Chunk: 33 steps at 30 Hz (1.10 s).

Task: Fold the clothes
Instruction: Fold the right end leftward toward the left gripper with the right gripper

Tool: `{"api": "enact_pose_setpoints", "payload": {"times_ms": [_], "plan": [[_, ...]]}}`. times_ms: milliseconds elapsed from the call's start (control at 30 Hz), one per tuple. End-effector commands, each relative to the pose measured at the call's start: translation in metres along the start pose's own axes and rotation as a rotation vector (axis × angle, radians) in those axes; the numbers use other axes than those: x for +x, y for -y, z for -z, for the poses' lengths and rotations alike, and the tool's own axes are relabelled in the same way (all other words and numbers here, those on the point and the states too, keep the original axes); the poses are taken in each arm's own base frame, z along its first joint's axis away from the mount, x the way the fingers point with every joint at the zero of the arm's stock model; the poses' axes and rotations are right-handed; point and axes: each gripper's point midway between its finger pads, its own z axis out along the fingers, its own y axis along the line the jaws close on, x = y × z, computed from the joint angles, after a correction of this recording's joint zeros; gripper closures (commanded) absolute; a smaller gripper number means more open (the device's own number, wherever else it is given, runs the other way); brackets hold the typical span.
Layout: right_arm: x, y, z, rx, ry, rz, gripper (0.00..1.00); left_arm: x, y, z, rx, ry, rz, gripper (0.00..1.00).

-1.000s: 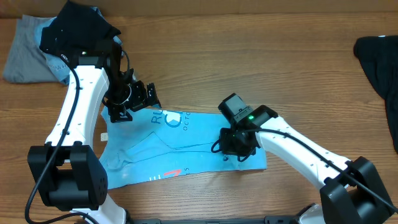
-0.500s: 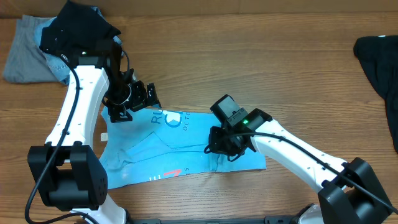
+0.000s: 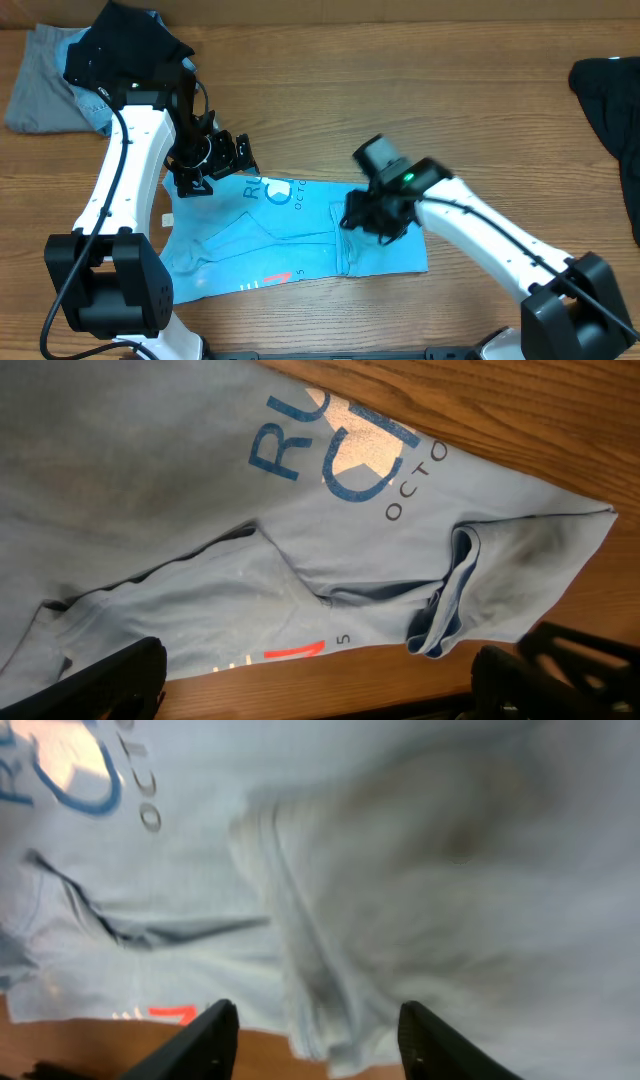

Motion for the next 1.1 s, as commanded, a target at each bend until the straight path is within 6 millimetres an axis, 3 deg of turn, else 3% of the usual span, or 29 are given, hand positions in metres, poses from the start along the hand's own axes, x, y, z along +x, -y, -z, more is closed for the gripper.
{"api": "enact_pose_setpoints", "payload": {"times_ms": [0, 67, 133, 200, 233, 267, 567, 800, 867, 1067], "plan": [[-0.026, 0.011, 0.010, 0.005, 0.057, 0.012, 0.77, 0.006, 0.000, -0.006, -0.002, -0.017, -0.023, 0.00], [-0.027, 0.012, 0.006, -0.012, 0.049, 0.004, 0.90, 0.007, -0.002, -0.009, -0.003, -0.021, -0.022, 0.00], [-0.023, 0.007, -0.001, -0.055, 0.023, 0.006, 0.89, 0.007, -0.003, -0.012, -0.003, -0.024, -0.020, 0.00], [-0.018, -0.003, -0.009, -0.103, -0.003, 0.021, 0.78, 0.008, -0.003, -0.013, -0.004, -0.028, -0.019, 0.00], [-0.018, -0.010, -0.014, -0.125, -0.013, 0.034, 0.68, 0.008, -0.004, -0.013, -0.005, -0.029, -0.018, 0.00], [-0.018, -0.015, -0.019, -0.139, -0.017, 0.045, 0.66, 0.008, -0.004, -0.013, -0.005, -0.029, -0.018, 0.00], [-0.004, -0.023, -0.059, -0.116, -0.097, 0.047, 0.68, 0.010, -0.004, -0.013, -0.006, -0.034, -0.016, 0.00], [-0.013, -0.009, -0.070, -0.030, -0.047, 0.052, 0.47, 0.010, -0.004, -0.013, -0.007, -0.034, -0.018, 0.00], [-0.013, -0.009, -0.070, -0.028, -0.046, 0.055, 0.47, 0.009, -0.004, -0.013, -0.006, -0.032, -0.023, 0.00], [-0.016, -0.015, -0.070, -0.044, -0.028, 0.069, 0.71, 0.009, -0.004, -0.013, -0.006, -0.032, -0.025, 0.00]]}}
